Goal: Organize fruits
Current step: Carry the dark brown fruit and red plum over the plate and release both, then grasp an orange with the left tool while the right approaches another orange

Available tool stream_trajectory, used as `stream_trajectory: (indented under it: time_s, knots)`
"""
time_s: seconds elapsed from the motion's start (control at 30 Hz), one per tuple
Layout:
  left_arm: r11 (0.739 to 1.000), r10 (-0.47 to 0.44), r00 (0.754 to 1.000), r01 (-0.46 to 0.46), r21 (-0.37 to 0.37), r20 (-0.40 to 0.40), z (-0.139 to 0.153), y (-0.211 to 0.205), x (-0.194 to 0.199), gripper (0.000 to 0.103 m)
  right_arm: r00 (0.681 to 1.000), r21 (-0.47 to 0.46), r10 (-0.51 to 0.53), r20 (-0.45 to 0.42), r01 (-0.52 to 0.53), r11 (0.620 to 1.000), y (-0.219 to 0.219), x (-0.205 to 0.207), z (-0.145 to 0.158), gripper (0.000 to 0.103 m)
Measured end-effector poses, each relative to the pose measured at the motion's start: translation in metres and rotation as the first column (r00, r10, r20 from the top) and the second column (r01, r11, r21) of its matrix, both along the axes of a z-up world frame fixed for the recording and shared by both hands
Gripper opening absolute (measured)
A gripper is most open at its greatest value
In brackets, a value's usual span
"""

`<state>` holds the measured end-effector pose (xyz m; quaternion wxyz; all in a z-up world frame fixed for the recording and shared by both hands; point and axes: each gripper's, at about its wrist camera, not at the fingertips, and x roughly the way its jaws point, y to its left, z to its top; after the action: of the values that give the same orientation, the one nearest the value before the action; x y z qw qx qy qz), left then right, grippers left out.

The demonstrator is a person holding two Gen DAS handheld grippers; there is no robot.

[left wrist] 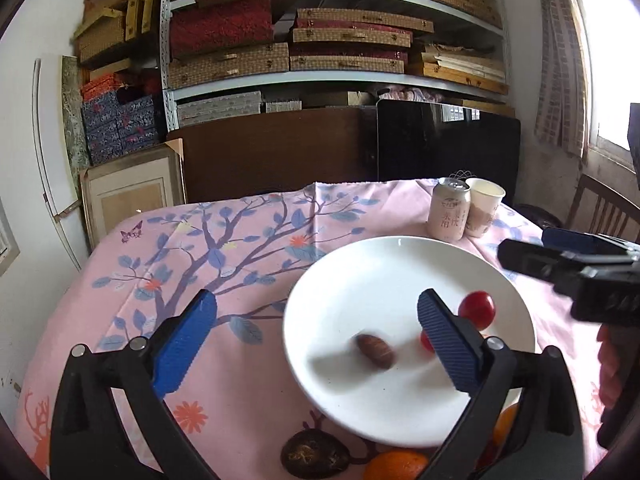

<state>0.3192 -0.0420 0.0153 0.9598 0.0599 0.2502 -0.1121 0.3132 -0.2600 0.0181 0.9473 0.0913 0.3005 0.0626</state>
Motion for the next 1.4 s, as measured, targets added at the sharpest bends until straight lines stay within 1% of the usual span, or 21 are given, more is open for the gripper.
stream_trajectory:
  time_s: [0.1,0.13,0.2,0.23,0.33,0.4,0.47,0.53,0.63,0.7,0.73,0.8,0.83,0.9,1.07,1.13,1.2,1.27,1.3,1.33,1.4]
  knots:
    - [1.000,0.003,1.000,-0.003,0.019,-0.005,0.012,0.005,-0.009,0.098,1.000,0.085,0.000,0.014,-0.001,0.996,-0.011,-0.012,0.017,0.099]
    - [0.999,0.011,1.000,-0.011,0.034,0.008,0.018,0.009,-0.016,0.098,1.000,0.098,0.011,0.014,-0.013,0.995,-0.012,-0.017,0.023,0.099]
    - [0.997,0.006,1.000,-0.008,0.070,0.022,0.027,0.017,-0.031,0.098,0.999,0.082,0.030,0.023,-0.032,0.996,-0.007,-0.030,0.032,0.099]
    - [0.995,0.003,1.000,-0.005,0.101,0.025,0.031,0.021,-0.040,0.098,0.999,0.054,0.045,0.029,-0.046,0.997,-0.004,-0.039,0.035,0.099]
    - [0.978,0.010,0.999,-0.021,0.210,0.053,0.038,0.045,-0.074,0.098,0.994,-0.095,0.098,0.038,-0.094,0.991,0.019,-0.069,0.038,0.099]
    - [0.957,0.073,0.995,-0.089,0.277,0.070,0.038,0.066,-0.096,0.098,0.990,-0.176,0.139,0.026,-0.132,0.976,0.036,-0.089,0.034,0.099]
    - [0.929,0.170,0.985,-0.173,0.328,0.037,0.031,0.096,-0.114,0.098,0.983,-0.221,0.186,0.006,-0.180,0.959,0.053,-0.109,0.027,0.099]
    - [0.925,0.225,0.974,-0.213,0.314,-0.004,0.023,0.123,-0.130,0.098,0.973,-0.209,0.232,-0.012,-0.229,0.951,0.068,-0.129,0.016,0.099]
    - [0.928,0.265,0.963,-0.240,0.284,-0.051,0.006,0.157,-0.151,0.098,0.944,-0.107,0.317,-0.092,-0.326,0.939,0.089,-0.149,-0.009,0.099]
    - [0.916,0.306,0.949,-0.274,0.293,-0.070,-0.008,0.174,-0.159,0.098,0.928,-0.077,0.346,-0.140,-0.358,0.930,0.103,-0.156,-0.023,0.099]
    - [0.910,0.328,0.941,-0.290,0.296,-0.087,-0.015,0.184,-0.161,0.098,0.927,-0.086,0.347,-0.142,-0.360,0.929,0.112,-0.161,-0.028,0.099]
    - [0.909,0.346,0.930,-0.299,0.291,-0.126,-0.027,0.200,-0.163,0.098,0.937,-0.129,0.328,-0.123,-0.342,0.931,0.123,-0.169,-0.033,0.099]
    - [0.911,0.344,0.929,-0.295,0.287,-0.136,-0.033,0.206,-0.162,0.098,0.946,-0.168,0.302,-0.115,-0.318,0.933,0.128,-0.172,-0.036,0.099]
    - [0.913,0.335,0.930,-0.282,0.295,-0.148,-0.042,0.213,-0.159,0.098,0.960,-0.214,0.256,-0.116,-0.276,0.937,0.133,-0.175,-0.042,0.099]
    - [0.930,0.239,0.959,-0.179,0.321,-0.155,-0.057,0.213,-0.153,0.098,0.981,-0.215,0.110,-0.157,-0.143,0.966,0.141,-0.176,-0.056,0.099]
    - [0.950,0.180,0.966,-0.121,0.289,-0.186,-0.062,0.215,-0.152,0.098,0.987,-0.215,0.016,-0.163,-0.051,0.975,0.145,-0.182,-0.060,0.099]
    - [0.965,0.126,0.966,-0.068,0.252,-0.224,-0.066,0.217,-0.149,0.099,0.983,-0.204,-0.021,-0.182,-0.017,0.979,0.152,-0.186,-0.067,0.099]
    - [0.971,0.102,0.963,-0.041,0.237,-0.249,-0.071,0.217,-0.144,0.099,0.975,-0.225,-0.052,-0.215,0.003,0.974,0.160,-0.185,-0.076,0.097]
    - [0.972,0.093,0.962,-0.031,0.235,-0.257,-0.073,0.216,-0.142,0.099,0.971,-0.221,-0.064,-0.231,0.012,0.975,0.162,-0.183,-0.078,0.089]
    - [0.971,0.096,0.962,-0.033,0.239,-0.257,-0.075,0.216,-0.141,0.099,0.969,-0.194,-0.081,-0.233,0.035,0.980,0.160,-0.182,-0.078,0.078]
    - [0.966,0.118,0.962,-0.054,0.255,-0.245,-0.075,0.218,-0.139,0.099,0.968,-0.142,-0.112,-0.226,0.081,0.986,0.156,-0.180,-0.078,0.075]
